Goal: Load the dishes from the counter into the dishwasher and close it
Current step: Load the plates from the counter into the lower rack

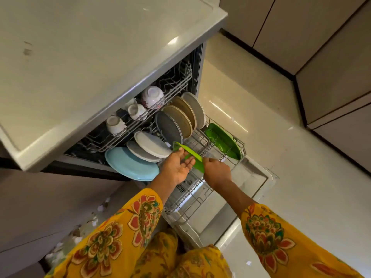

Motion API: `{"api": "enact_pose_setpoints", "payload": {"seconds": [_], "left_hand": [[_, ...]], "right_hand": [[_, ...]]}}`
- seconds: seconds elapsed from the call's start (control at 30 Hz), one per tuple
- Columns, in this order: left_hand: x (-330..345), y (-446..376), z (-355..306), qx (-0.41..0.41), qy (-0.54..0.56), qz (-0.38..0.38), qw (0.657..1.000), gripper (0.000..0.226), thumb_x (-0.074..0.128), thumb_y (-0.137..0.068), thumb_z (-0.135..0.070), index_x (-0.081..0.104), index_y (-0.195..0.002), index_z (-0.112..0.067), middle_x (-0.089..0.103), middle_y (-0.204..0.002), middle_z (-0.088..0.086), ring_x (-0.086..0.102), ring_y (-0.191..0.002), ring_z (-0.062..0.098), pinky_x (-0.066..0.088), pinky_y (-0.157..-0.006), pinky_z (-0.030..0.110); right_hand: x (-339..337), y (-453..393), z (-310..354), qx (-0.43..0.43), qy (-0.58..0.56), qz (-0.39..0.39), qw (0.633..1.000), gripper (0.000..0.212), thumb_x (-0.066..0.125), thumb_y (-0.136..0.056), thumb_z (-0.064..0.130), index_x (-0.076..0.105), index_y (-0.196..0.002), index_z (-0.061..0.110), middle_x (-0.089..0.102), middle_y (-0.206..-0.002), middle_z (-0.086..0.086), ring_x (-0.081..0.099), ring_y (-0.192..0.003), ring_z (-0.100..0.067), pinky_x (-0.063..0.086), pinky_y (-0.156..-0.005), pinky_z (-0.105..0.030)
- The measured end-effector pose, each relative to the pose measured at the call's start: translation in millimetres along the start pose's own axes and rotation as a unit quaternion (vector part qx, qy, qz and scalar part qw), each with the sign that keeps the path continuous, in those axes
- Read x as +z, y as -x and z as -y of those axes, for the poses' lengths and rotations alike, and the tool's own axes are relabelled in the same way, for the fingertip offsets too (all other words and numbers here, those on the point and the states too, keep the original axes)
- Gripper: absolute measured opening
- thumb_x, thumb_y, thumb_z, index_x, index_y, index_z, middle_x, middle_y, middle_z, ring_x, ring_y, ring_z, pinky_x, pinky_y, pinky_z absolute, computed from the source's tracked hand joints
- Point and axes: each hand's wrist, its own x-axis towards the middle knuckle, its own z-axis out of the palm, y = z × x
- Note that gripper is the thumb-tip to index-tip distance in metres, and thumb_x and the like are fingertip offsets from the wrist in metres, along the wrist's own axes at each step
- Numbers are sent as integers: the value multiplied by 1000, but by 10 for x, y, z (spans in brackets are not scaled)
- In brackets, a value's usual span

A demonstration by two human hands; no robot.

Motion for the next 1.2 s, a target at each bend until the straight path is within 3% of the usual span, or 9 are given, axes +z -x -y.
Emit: {"api": "enact_pose_setpoints", "payload": {"seconds": [0.1,0.17,0.27,0.43,0.6,0.8,1.2], "left_hand": [[-14,-240,12,-23,-31,15,999,17,42,-101,-21,56,-98,-13,58,-100,3,59,-96,21,47,-78,29],[-55,-388,21,-38,-43,11,998,19,45,-99,-22,56,-112,-13,59,-96,0,58,-84,16,47,-70,27],[-185,-640,41,-48,-60,-11,997,29,50,-97,-23,54,-125,-13,62,-95,-3,59,-82,14,47,-67,27],[-434,-998,95,-49,-88,-53,994,9,52,-96,-21,60,-98,-18,63,-92,-1,59,-80,16,46,-67,27],[-625,-1248,126,-55,-110,-78,989,10,50,-97,-19,60,-96,-18,63,-91,0,59,-80,17,46,-68,28],[-763,-1411,165,-62,-123,-97,986,8,53,-95,-18,60,-94,-16,62,-90,2,59,-78,16,46,-69,28],[-1050,-1564,190,-68,-120,-110,984,9,55,-94,-20,60,-98,-14,64,-90,2,61,-81,18,48,-66,30]], "right_hand": [[111,-263,-189,36,-19,12,999,38,44,-92,7,41,-130,7,58,-121,-15,60,-104,-36,50,-80,-41],[173,-443,-342,58,-22,10,998,35,45,-92,9,43,-127,7,60,-117,-15,61,-103,-35,50,-81,-41],[253,-720,-594,88,-17,5,996,31,44,-91,6,47,-122,5,62,-110,-18,62,-99,-36,50,-78,-41],[391,-1161,-942,142,-34,-14,989,27,50,-91,11,52,-118,8,61,-108,-18,61,-99,-38,50,-79,-44],[541,-1493,-1137,167,-25,-7,986,25,48,-88,4,55,-113,6,61,-104,-19,60,-97,-39,50,-77,-43],[708,-1753,-1192,162,-22,21,986,27,49,-89,6,57,-115,8,60,-106,-20,60,-100,-40,50,-82,-46],[1010,-2038,-1187,156,-49,15,987,22,48,-90,4,55,-111,3,60,-104,-23,59,-95,-40,49,-75,-43]]}}
